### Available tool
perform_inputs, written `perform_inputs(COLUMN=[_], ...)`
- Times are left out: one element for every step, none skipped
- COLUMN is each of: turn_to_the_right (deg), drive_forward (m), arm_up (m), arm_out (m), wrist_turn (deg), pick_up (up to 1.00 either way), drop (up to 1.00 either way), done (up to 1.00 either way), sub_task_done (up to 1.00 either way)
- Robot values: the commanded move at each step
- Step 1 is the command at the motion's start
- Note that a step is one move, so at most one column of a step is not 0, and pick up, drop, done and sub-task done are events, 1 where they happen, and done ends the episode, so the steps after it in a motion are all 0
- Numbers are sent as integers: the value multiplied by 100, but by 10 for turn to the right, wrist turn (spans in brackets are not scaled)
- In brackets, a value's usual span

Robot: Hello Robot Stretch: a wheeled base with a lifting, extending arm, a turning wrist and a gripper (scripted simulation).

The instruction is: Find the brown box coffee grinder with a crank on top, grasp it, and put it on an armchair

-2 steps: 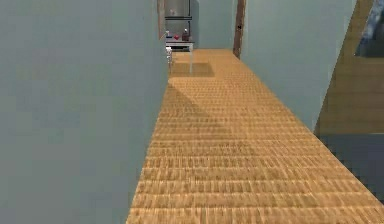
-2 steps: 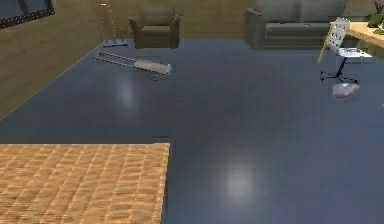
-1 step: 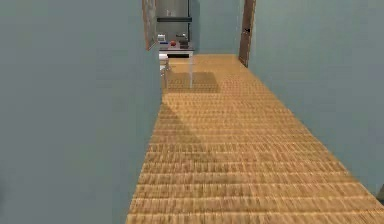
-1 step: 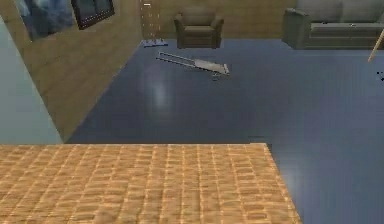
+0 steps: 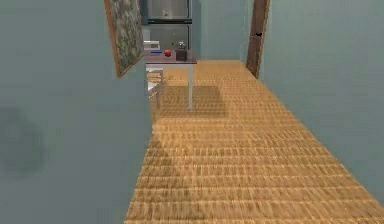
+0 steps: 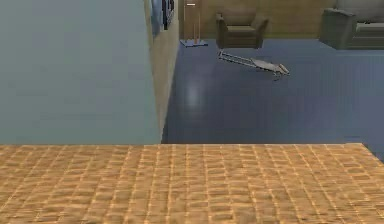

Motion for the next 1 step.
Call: perform_inputs(turn_to_the_right=[0], drive_forward=[100], arm_up=[0], arm_out=[0], wrist_turn=[0], pick_up=[0], drop=[0], done=[0], sub_task_done=[0])
